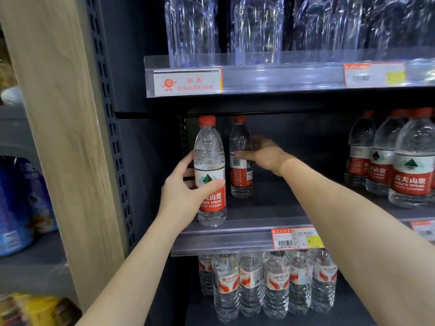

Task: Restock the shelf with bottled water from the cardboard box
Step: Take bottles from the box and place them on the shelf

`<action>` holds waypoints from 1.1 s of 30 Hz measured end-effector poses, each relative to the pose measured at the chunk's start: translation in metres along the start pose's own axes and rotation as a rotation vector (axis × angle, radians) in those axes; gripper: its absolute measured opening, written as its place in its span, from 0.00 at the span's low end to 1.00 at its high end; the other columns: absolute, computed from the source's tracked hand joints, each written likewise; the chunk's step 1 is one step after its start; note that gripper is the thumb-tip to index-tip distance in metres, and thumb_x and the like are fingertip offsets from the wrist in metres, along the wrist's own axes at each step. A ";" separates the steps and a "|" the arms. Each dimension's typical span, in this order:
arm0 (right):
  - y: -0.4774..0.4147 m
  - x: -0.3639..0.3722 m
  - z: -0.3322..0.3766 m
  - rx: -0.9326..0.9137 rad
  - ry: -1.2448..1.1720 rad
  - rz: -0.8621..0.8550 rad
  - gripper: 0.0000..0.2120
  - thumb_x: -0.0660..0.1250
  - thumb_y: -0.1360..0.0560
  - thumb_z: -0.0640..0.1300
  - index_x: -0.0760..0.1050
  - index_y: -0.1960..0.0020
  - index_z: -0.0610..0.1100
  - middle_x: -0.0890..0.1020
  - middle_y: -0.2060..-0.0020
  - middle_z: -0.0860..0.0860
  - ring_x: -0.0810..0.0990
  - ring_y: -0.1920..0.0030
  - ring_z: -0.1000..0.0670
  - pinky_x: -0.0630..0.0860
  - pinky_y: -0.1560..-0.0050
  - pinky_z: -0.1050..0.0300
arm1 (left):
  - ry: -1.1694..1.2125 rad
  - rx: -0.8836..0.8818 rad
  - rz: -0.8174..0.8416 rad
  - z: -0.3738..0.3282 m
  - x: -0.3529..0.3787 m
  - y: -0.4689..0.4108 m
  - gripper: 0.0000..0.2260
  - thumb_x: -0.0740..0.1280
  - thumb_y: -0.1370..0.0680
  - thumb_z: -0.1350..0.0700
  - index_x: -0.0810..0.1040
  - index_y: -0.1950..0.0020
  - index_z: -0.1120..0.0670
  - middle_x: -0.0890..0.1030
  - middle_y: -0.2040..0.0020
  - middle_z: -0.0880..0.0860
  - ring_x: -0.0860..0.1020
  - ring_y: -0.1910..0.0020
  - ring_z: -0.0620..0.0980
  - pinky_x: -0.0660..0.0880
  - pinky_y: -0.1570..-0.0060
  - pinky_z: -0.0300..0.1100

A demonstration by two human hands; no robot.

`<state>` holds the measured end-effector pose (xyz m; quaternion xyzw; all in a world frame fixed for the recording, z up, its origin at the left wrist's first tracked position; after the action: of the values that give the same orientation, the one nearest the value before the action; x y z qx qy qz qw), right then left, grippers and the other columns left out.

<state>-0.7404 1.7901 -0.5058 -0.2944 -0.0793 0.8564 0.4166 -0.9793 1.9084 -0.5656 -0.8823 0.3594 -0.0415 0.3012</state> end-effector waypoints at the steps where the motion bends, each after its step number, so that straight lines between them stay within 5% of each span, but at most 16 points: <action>1: 0.001 0.000 0.001 0.004 0.012 -0.011 0.28 0.81 0.29 0.46 0.76 0.32 0.45 0.84 0.38 0.48 0.82 0.39 0.47 0.77 0.33 0.47 | 0.000 0.001 -0.001 -0.001 0.000 0.000 0.41 0.84 0.31 0.49 0.69 0.23 0.33 0.83 0.42 0.40 0.83 0.47 0.38 0.79 0.54 0.35; 5: 0.005 0.001 -0.003 -0.012 0.014 -0.073 0.26 0.83 0.31 0.44 0.76 0.37 0.48 0.84 0.40 0.50 0.83 0.41 0.48 0.78 0.40 0.53 | -0.021 0.026 -0.035 -0.004 -0.001 0.006 0.43 0.84 0.32 0.48 0.68 0.22 0.35 0.82 0.43 0.38 0.81 0.48 0.30 0.77 0.55 0.34; 9: 0.009 0.007 -0.016 -0.009 -0.004 -0.110 0.40 0.82 0.31 0.44 0.70 0.23 0.46 0.80 0.33 0.51 0.81 0.37 0.49 0.77 0.34 0.51 | -0.013 0.024 -0.084 -0.001 -0.005 0.015 0.41 0.84 0.33 0.46 0.71 0.23 0.36 0.83 0.43 0.37 0.81 0.47 0.28 0.78 0.56 0.30; 15: 0.009 0.010 -0.022 0.000 -0.087 -0.086 0.40 0.81 0.29 0.44 0.68 0.21 0.51 0.80 0.32 0.53 0.81 0.36 0.49 0.77 0.31 0.46 | -0.020 0.038 -0.091 -0.004 -0.001 0.022 0.34 0.83 0.29 0.50 0.74 0.27 0.34 0.83 0.48 0.28 0.81 0.48 0.28 0.76 0.61 0.22; 21: 0.015 0.010 -0.016 0.004 -0.069 -0.078 0.39 0.80 0.27 0.43 0.68 0.21 0.51 0.82 0.33 0.50 0.82 0.36 0.48 0.77 0.31 0.47 | -0.034 0.033 -0.097 -0.008 0.000 0.025 0.34 0.82 0.28 0.49 0.73 0.26 0.34 0.82 0.45 0.35 0.80 0.49 0.26 0.78 0.63 0.26; 26: 0.023 0.013 -0.008 0.018 -0.080 -0.067 0.38 0.78 0.25 0.41 0.66 0.20 0.50 0.81 0.32 0.48 0.81 0.42 0.51 0.78 0.47 0.63 | -0.022 0.011 -0.103 -0.010 0.000 0.026 0.36 0.82 0.29 0.49 0.72 0.24 0.36 0.82 0.43 0.38 0.82 0.46 0.33 0.79 0.52 0.34; 29: 0.031 0.015 -0.007 0.047 -0.027 -0.041 0.42 0.78 0.25 0.44 0.59 0.17 0.53 0.79 0.30 0.49 0.80 0.36 0.49 0.76 0.37 0.57 | -0.008 0.008 -0.114 -0.010 0.001 0.032 0.40 0.83 0.29 0.49 0.69 0.22 0.38 0.80 0.38 0.40 0.80 0.40 0.39 0.80 0.43 0.43; 33: 0.052 0.012 -0.013 0.127 0.054 -0.054 0.50 0.80 0.27 0.46 0.52 0.15 0.50 0.78 0.29 0.49 0.77 0.30 0.47 0.71 0.31 0.56 | -0.133 0.076 -0.173 -0.021 -0.001 0.046 0.40 0.82 0.29 0.45 0.67 0.21 0.39 0.73 0.30 0.40 0.75 0.36 0.36 0.69 0.42 0.30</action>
<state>-0.7738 1.7641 -0.5414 -0.2880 -0.0216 0.8399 0.4594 -1.0135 1.8728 -0.5741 -0.8988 0.2594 -0.0224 0.3528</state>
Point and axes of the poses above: each hand's wrist, its own y-axis away from the middle knuckle, its own x-axis out of the palm, z = x × y, the point moved 3 cm from there along -y, towards the middle knuckle
